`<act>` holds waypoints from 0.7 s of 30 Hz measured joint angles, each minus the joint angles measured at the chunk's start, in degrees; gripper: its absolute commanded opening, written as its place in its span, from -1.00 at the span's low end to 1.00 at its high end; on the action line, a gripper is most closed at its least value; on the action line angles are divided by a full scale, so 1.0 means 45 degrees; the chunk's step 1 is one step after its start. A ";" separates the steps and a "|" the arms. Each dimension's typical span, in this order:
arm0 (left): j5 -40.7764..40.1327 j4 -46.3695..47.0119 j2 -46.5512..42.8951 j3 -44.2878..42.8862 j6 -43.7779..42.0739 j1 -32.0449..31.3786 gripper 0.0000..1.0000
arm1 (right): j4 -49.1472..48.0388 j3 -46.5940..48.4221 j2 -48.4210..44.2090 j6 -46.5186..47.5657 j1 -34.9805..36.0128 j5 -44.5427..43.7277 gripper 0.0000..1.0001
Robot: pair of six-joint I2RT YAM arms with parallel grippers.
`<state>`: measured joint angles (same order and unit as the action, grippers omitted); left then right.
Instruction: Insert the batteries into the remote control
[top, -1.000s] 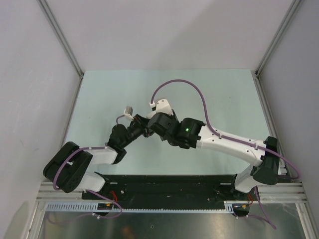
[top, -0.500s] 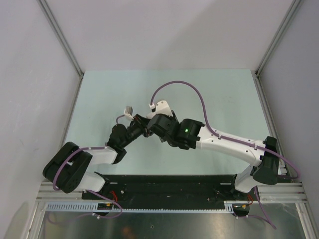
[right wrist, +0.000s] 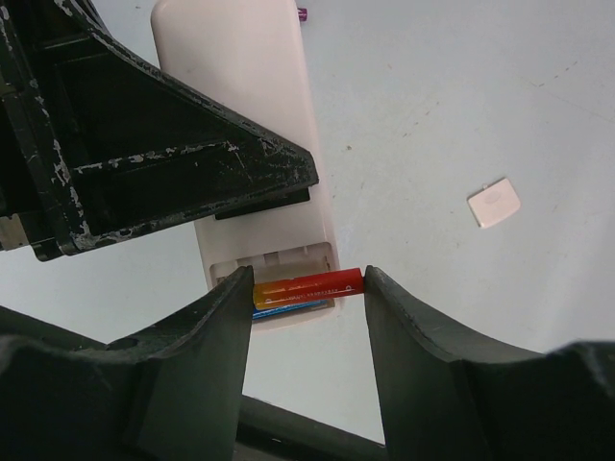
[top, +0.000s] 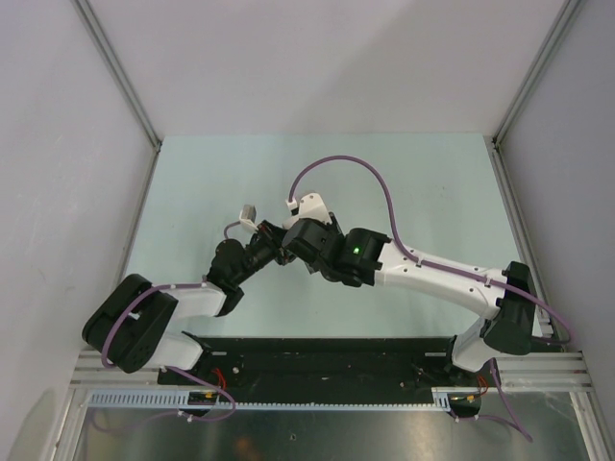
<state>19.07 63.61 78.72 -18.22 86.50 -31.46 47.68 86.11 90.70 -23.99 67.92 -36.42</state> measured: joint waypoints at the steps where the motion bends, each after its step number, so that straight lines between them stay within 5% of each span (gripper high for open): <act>1: 0.0010 -0.0015 0.0000 0.0000 0.0000 0.0000 -0.99 | 0.0000 0.0000 0.0010 0.0000 -0.0015 0.0015 0.08; 21: 0.0058 -0.0083 0.0000 0.0000 0.0000 0.0024 -1.00 | 0.0019 0.0039 0.0039 0.0005 -0.0015 0.0063 0.19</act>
<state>19.33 63.24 78.72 -18.22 86.50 -31.35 47.77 86.28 90.87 -23.97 67.85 -36.14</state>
